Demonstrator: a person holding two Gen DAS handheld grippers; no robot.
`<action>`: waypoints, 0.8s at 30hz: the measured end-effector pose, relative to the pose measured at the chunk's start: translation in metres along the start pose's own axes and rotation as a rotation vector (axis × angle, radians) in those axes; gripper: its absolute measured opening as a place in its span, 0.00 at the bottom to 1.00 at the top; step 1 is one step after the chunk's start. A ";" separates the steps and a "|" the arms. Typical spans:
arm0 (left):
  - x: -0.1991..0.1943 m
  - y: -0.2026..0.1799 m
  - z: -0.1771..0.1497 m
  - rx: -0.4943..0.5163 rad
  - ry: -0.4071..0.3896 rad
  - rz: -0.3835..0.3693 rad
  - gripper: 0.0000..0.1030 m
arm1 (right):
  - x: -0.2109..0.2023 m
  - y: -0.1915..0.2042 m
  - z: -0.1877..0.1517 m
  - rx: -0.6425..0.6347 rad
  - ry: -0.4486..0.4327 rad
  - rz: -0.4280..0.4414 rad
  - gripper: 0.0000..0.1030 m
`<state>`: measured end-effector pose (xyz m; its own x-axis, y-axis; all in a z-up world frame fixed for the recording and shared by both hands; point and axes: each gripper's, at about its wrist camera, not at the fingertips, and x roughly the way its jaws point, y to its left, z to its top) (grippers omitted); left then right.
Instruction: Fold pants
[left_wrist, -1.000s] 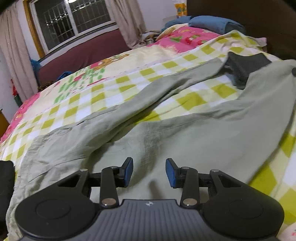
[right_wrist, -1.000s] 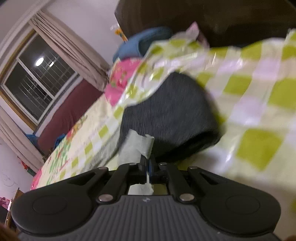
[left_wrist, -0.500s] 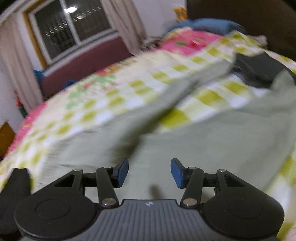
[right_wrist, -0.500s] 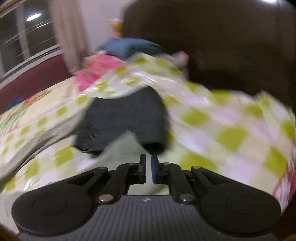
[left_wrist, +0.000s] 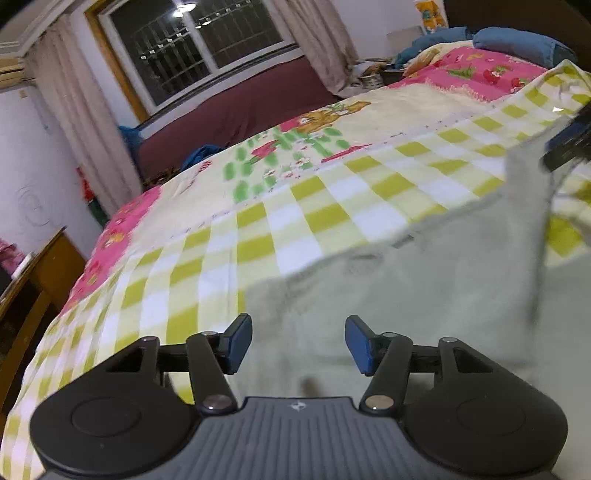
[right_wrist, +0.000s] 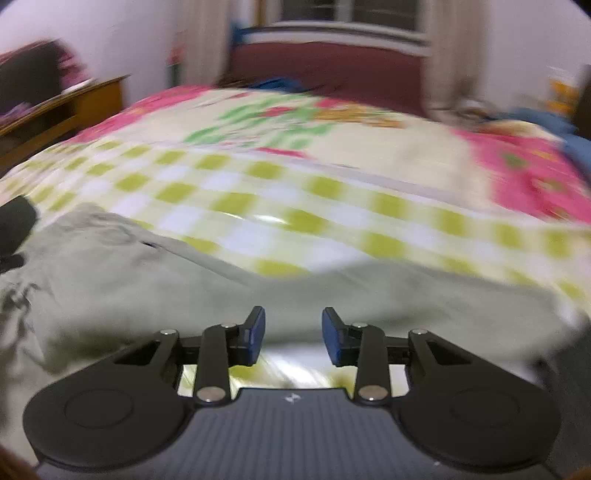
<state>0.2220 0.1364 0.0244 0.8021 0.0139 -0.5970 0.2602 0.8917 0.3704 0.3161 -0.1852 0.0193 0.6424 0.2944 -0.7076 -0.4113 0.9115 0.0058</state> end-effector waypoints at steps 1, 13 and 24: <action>0.014 0.007 0.003 0.014 0.013 -0.009 0.68 | 0.022 0.006 0.011 -0.026 0.023 0.056 0.43; 0.122 0.069 0.015 -0.067 0.222 -0.264 0.78 | 0.117 0.042 0.048 -0.210 0.307 0.334 0.59; 0.134 0.051 0.028 -0.053 0.251 -0.268 0.34 | 0.123 0.043 0.058 -0.156 0.317 0.257 0.02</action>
<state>0.3577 0.1710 -0.0166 0.5508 -0.1190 -0.8261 0.4103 0.9005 0.1438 0.4155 -0.0933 -0.0264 0.2855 0.3813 -0.8792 -0.6402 0.7586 0.1211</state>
